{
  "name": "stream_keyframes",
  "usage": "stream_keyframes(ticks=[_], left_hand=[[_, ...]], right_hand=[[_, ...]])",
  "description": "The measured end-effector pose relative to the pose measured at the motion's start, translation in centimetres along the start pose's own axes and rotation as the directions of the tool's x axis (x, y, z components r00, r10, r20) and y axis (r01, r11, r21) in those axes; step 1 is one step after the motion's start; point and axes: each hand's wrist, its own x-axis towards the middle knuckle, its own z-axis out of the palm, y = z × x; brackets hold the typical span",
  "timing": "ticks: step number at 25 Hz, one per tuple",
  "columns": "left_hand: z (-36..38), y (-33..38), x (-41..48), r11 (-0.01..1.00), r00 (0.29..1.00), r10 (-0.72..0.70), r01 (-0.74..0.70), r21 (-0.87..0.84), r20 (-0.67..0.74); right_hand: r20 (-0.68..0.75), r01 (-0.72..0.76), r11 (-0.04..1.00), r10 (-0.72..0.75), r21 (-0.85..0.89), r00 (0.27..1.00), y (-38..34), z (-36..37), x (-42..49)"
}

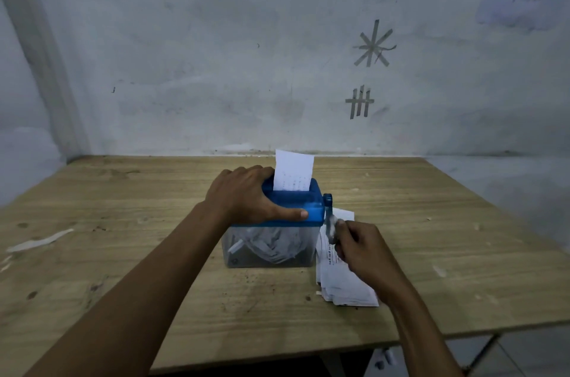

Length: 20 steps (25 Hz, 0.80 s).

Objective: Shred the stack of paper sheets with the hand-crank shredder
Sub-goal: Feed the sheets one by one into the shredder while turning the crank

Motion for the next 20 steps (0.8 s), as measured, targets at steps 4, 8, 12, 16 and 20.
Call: stream_keyframes(ticks=[4, 8, 12, 16, 20], left_hand=[[-0.2, -0.1, -0.1, 1.000, 1.000, 0.015, -0.016, 0.016, 0.020], [0.2, -0.4, -0.2, 0.999, 0.999, 0.052, -0.052, 0.015, -0.011], [0.2, -0.7, 0.0, 0.998, 0.997, 0.069, -0.070, -0.002, -0.045], [0.2, -0.3, -0.2, 0.997, 0.995, 0.075, -0.075, 0.007, -0.062], [0.2, -0.2, -0.4, 0.999, 0.997, 0.052, -0.052, 0.001, -0.052]], right_hand=[[-0.039, 0.220, 0.973, -0.218, 0.064, 0.975, -3.5, -2.6, -0.3], [-0.196, 0.300, 0.945, -0.272, 0.130, 0.942, -5.2, -2.2, 4.1], [-0.115, 0.070, 0.961, -0.040, 0.267, 0.993, -4.2, -1.1, 9.4], [-0.036, -0.119, 0.913, 0.144, 0.390, 0.989, -2.1, 0.1, 11.7], [0.063, -0.344, 0.872, 0.345, 0.349, 0.937, -0.7, 1.2, 10.4]])
